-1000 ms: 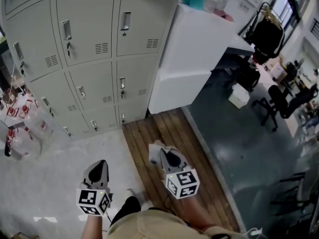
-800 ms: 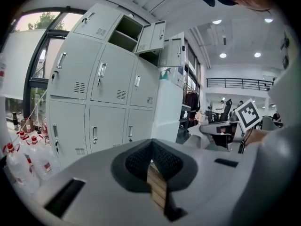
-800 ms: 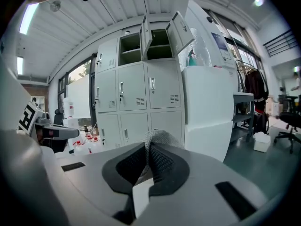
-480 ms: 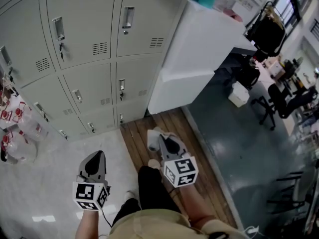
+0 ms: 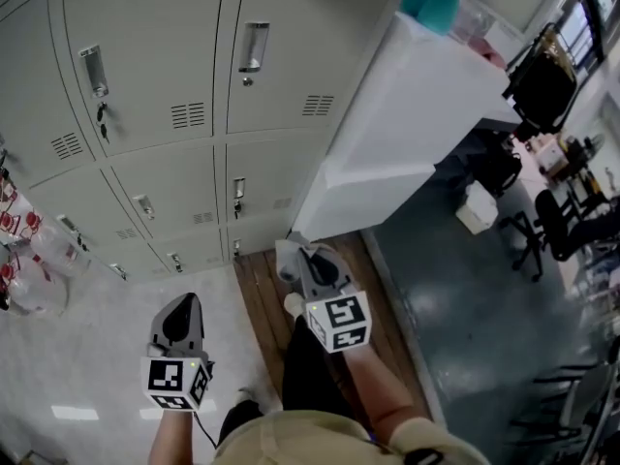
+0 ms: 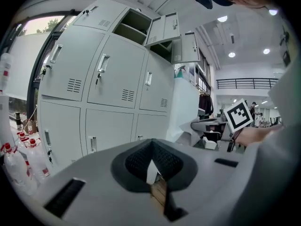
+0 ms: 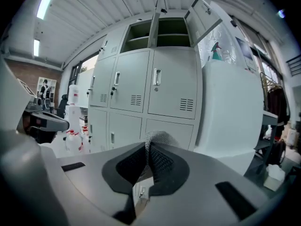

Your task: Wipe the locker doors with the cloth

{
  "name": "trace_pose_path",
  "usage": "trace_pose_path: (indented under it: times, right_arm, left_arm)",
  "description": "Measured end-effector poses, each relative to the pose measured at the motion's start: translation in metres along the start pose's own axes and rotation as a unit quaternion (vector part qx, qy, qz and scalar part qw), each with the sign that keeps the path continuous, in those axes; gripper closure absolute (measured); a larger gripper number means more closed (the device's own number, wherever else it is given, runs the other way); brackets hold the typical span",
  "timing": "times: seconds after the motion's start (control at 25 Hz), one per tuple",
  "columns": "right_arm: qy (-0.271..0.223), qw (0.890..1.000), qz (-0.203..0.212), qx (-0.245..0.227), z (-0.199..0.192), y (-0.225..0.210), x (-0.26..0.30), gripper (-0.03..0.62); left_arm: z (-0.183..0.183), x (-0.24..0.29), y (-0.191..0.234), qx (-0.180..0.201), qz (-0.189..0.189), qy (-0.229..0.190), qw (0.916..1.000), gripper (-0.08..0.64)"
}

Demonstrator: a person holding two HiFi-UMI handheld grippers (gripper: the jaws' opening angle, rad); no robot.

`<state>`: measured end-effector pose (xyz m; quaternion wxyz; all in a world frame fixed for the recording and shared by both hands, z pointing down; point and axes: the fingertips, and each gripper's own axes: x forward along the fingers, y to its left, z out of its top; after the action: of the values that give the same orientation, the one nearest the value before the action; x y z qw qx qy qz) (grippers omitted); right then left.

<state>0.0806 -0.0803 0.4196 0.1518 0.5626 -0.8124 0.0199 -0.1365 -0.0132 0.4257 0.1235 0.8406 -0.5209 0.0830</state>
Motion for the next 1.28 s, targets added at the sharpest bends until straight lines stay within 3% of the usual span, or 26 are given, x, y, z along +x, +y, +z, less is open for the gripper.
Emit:
trace_pose_path:
  times: [0.28,0.52,0.88,1.28]
  right_arm:
    - [-0.007,0.999,0.05,-0.003,0.008,-0.012,0.065,0.588]
    - [-0.022,0.996,0.089,-0.015,0.021,-0.009,0.111,0.588]
    - [-0.056,0.993,0.095,-0.031,0.033,-0.02,0.184,0.588]
    - [-0.071,0.992,0.099,-0.031,0.046,-0.013,0.255,0.588]
  left_arm:
    - [0.013,0.048,0.008,0.018,0.038,-0.012,0.999,0.566]
    - [0.019,0.079,0.021,0.011,0.073,-0.018,0.9971,0.566]
    - [0.022,0.122,0.049,0.001,0.104,-0.035,0.994,0.565]
    - [0.022,0.166,0.064,-0.026,0.101,-0.041,0.9937,0.565]
